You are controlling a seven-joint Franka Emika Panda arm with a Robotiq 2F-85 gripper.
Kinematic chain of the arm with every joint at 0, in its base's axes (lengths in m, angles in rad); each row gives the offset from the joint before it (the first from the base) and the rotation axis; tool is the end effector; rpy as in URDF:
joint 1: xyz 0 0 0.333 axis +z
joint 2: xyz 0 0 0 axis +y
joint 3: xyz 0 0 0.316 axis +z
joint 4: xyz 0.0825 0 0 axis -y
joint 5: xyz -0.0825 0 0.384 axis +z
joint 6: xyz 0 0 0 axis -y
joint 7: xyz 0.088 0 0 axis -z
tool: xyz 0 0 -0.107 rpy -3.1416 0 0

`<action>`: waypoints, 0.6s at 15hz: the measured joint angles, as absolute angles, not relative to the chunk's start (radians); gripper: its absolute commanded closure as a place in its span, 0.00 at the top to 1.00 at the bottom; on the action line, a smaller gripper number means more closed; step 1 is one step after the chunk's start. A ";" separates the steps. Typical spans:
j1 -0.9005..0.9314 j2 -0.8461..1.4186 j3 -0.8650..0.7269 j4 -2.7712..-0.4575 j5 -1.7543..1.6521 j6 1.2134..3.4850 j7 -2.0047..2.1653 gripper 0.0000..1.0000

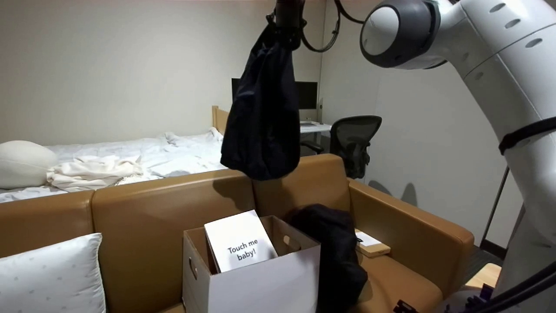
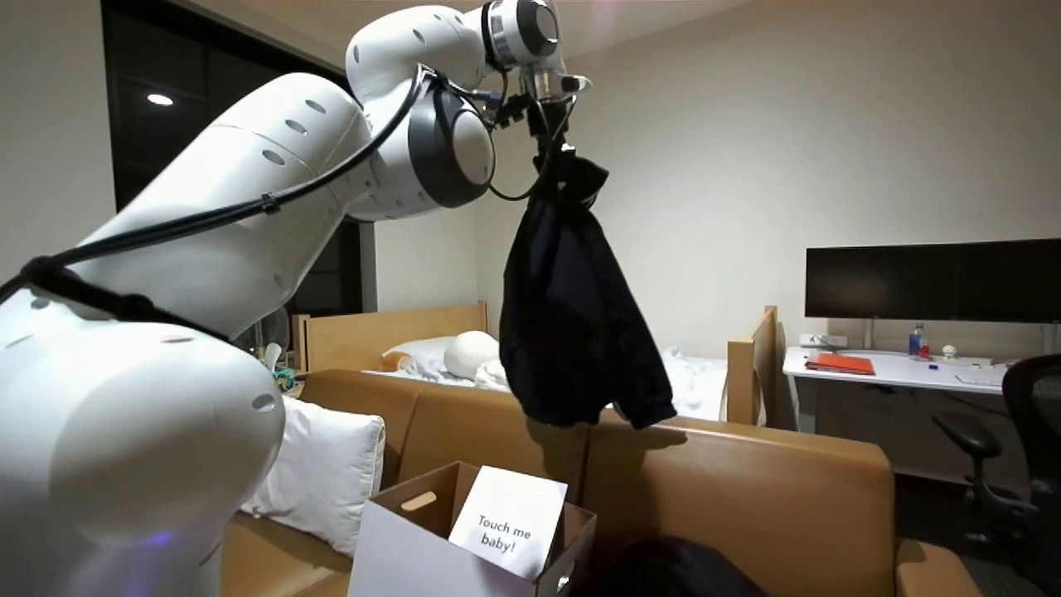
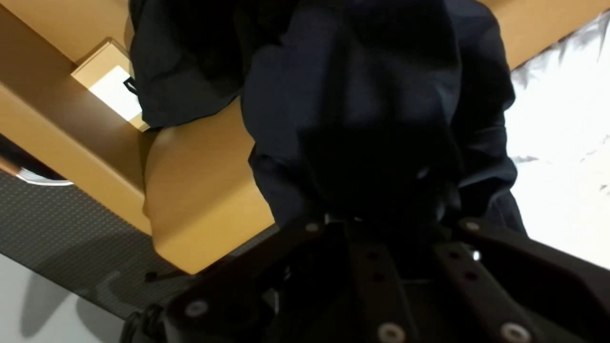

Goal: Remove the cloth from the box

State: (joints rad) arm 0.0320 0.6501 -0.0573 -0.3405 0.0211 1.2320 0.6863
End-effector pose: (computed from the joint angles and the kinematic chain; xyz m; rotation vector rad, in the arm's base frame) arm 0.6437 0.0078 0.7315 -2.8775 1.0280 -0.3586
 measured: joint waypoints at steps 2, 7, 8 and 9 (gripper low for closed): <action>-0.061 0.636 -0.058 -0.341 0.045 1.239 0.698 0.02; -0.310 0.619 -0.057 -0.344 0.133 1.263 0.730 0.02; -0.356 0.620 -0.057 -0.349 0.152 1.282 0.737 0.02; -0.396 0.622 -0.057 -0.353 0.167 1.307 0.748 0.33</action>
